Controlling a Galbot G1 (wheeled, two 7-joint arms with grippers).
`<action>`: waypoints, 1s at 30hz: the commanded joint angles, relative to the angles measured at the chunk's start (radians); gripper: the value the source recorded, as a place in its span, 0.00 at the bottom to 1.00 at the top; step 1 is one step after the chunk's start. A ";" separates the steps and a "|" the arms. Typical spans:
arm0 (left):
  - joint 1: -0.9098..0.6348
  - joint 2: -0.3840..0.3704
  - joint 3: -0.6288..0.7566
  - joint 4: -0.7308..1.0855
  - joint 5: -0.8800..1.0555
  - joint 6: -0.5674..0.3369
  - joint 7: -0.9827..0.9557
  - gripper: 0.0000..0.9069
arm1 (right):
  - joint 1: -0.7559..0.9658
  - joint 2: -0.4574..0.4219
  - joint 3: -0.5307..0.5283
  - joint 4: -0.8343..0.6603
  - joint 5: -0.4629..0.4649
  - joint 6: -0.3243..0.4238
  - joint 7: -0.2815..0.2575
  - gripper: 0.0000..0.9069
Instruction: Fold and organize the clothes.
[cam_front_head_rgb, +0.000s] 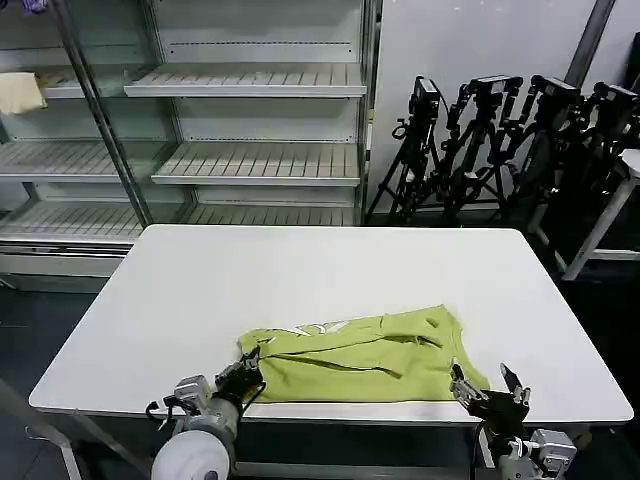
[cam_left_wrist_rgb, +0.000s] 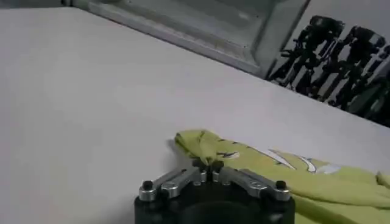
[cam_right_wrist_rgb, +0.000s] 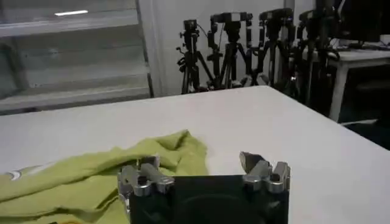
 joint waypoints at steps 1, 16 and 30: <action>0.001 0.122 -0.206 -0.073 -0.217 -0.010 0.006 0.06 | 0.001 0.002 0.000 0.000 -0.001 0.001 0.000 1.00; -0.010 0.316 -0.468 -0.079 -0.519 0.016 0.007 0.06 | -0.026 -0.013 0.003 0.025 -0.003 -0.003 -0.001 1.00; -0.119 0.084 -0.154 -0.182 -0.732 0.009 -0.059 0.06 | -0.049 0.054 -0.032 0.014 -0.073 0.015 -0.009 1.00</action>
